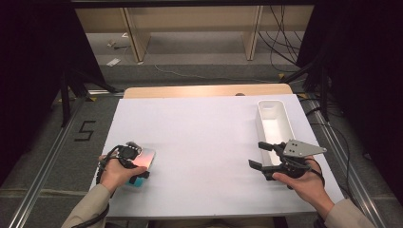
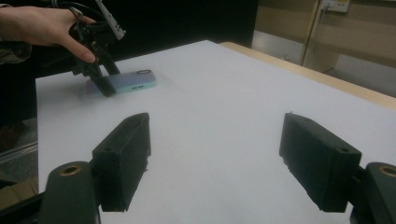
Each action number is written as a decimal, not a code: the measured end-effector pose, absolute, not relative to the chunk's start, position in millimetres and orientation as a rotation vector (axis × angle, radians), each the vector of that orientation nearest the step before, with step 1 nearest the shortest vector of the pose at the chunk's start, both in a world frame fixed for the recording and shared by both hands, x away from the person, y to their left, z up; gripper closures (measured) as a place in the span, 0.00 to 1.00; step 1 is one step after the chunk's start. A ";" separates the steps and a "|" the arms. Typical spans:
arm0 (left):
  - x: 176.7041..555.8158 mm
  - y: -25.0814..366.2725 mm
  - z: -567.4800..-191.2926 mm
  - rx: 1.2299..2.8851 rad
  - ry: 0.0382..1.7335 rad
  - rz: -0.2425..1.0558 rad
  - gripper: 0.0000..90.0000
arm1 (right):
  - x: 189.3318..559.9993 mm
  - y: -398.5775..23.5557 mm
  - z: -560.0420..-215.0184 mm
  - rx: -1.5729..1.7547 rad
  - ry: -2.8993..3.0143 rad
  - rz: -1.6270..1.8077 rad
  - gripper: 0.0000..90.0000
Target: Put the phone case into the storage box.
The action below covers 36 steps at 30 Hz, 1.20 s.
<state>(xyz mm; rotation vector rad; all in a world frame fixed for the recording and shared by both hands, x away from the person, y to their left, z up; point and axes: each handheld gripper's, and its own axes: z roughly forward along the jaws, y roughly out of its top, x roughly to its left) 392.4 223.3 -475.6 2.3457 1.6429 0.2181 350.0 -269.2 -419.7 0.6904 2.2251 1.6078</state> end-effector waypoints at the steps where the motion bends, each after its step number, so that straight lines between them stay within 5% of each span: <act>1: 392.6 223.0 -475.4 2.348 1.643 0.219 0.08 | 350.0 -269.1 -419.7 0.690 2.225 1.608 0.28; 36: 391.8 219.1 -473.2 2.348 1.671 0.220 0.16 | 349.8 -268.8 -419.9 0.689 2.224 1.608 0.28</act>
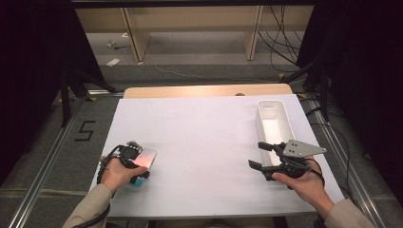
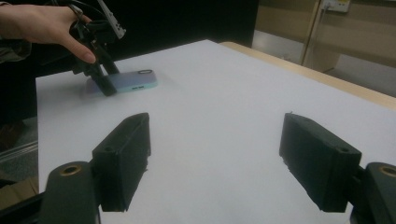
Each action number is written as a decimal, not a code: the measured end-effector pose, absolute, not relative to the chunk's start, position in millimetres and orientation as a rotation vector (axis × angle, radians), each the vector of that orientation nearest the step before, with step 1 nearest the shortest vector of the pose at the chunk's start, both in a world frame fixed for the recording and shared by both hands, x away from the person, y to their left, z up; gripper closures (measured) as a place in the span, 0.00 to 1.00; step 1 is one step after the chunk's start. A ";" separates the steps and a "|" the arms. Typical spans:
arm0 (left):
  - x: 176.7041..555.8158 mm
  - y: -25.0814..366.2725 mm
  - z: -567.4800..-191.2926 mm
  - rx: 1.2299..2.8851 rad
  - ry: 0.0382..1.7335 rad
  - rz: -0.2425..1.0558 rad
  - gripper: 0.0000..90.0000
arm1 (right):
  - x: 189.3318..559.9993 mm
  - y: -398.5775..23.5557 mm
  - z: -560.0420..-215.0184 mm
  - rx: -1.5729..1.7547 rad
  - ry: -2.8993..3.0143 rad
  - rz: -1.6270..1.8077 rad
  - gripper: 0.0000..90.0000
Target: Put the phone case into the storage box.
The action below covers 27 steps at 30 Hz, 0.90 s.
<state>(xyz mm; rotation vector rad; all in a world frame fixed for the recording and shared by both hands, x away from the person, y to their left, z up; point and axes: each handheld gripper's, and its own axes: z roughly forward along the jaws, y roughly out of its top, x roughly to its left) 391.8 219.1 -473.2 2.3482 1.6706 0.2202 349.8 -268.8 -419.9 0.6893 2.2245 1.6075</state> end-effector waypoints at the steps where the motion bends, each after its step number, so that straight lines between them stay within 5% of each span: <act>1: 391.7 219.2 -473.0 2.350 1.670 0.221 0.16 | 349.8 -268.8 -420.0 0.689 2.225 1.608 0.28; 27: 391.1 218.3 -471.9 2.347 1.680 0.222 0.19 | 349.8 -268.8 -420.0 0.689 2.224 1.607 0.28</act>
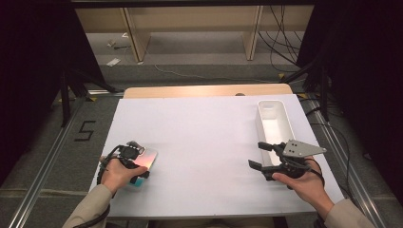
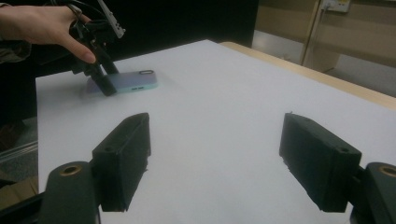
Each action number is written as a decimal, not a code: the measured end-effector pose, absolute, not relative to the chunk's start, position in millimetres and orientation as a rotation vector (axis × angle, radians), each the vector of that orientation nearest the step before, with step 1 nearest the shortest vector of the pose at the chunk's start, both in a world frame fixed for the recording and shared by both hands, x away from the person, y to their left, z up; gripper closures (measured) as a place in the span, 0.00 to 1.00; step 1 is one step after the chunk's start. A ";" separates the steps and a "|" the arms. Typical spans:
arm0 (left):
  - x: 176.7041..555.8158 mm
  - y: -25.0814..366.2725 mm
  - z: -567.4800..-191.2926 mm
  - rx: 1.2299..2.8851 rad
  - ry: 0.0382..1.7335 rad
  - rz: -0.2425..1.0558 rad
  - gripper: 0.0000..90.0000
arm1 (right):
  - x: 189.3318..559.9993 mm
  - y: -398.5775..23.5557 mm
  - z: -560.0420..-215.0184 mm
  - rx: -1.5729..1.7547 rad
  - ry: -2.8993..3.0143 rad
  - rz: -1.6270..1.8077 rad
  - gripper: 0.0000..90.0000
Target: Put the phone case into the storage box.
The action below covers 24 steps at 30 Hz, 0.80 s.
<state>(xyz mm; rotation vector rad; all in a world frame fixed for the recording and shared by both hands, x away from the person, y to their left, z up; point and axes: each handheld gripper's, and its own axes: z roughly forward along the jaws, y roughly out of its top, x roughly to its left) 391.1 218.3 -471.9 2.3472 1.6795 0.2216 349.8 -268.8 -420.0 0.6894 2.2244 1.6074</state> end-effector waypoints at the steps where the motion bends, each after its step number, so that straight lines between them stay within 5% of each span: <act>1: 391.0 218.5 -471.9 2.347 1.678 0.222 0.19 | 349.9 -268.8 -420.0 0.690 2.224 1.608 0.28; 24: 385.3 206.9 -457.3 2.263 1.554 0.271 0.19 | 350.1 -268.7 -420.1 0.691 2.223 1.610 0.28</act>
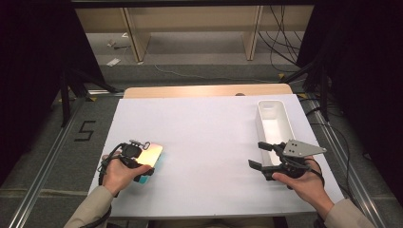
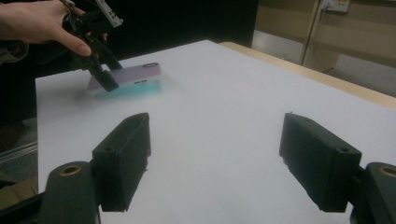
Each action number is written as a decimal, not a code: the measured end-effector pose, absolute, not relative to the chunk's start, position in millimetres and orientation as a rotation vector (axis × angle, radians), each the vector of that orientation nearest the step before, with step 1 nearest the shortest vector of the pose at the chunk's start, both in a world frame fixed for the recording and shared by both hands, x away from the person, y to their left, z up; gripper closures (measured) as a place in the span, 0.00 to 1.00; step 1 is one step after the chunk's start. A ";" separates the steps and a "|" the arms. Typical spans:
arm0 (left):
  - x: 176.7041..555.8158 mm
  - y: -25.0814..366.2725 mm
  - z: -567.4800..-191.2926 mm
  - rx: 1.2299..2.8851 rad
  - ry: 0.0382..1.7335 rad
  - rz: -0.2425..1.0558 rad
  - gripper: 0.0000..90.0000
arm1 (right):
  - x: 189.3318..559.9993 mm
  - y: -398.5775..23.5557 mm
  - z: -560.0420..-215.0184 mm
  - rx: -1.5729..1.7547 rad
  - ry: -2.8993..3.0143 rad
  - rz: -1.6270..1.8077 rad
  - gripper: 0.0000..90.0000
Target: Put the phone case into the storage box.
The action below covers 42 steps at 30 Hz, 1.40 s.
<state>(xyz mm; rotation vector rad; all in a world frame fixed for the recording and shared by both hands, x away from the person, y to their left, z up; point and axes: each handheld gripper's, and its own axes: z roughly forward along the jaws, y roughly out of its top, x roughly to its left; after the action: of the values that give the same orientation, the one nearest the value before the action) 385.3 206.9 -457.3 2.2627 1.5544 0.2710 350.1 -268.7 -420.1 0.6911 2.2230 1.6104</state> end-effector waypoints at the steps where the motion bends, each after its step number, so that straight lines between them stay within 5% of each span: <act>1: 384.9 206.0 -456.1 2.251 1.544 0.286 0.19 | 350.3 -268.8 -420.2 0.692 2.222 1.609 0.28; 42: 371.9 170.1 -423.4 2.003 1.234 0.471 0.19 | 352.6 -262.7 -417.8 0.717 2.199 1.621 0.24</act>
<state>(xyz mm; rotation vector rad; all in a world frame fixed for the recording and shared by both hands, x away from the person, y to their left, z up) 371.9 170.1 -423.4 2.0029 1.2340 0.4711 352.6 -262.7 -417.8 0.7165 2.1991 1.6206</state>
